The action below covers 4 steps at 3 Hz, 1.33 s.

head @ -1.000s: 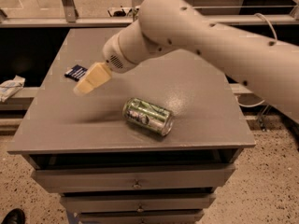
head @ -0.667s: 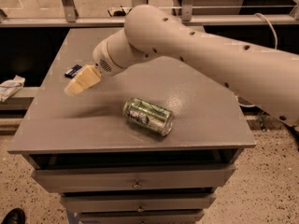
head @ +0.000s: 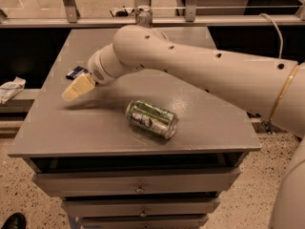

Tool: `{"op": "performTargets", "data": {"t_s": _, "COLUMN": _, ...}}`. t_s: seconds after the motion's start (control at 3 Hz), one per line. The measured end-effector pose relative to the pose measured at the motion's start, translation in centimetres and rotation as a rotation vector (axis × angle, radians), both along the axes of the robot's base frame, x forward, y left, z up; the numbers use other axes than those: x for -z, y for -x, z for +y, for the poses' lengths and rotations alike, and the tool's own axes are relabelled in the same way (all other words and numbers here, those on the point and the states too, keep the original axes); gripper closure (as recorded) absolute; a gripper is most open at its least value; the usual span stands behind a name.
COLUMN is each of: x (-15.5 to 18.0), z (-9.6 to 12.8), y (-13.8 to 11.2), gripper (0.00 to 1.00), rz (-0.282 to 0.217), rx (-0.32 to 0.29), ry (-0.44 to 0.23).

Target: Move rxbar blueberry near 7up can

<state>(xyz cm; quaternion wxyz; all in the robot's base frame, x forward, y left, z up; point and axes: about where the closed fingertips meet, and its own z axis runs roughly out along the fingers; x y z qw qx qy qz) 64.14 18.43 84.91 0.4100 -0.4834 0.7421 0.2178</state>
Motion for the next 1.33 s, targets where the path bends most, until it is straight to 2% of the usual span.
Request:
{"op": "performTargets", "data": {"t_s": 0.33, "x": 1.5, "z": 0.5, "y": -0.8, "gripper": 0.02, "rz": 0.016, "rx": 0.019, "ry": 0.006}}
{"op": "performTargets", "data": {"t_s": 0.67, "x": 2.3, "z": 0.8, "y": -1.2, "gripper": 0.25, "rz": 0.036, "rx": 0.034, "ry": 0.011}}
{"op": "performTargets", "data": {"t_s": 1.33, "x": 2.3, "z": 0.8, "y": -1.5, "gripper": 0.87, "rz": 0.044, "rx": 0.044, "ry": 0.01}}
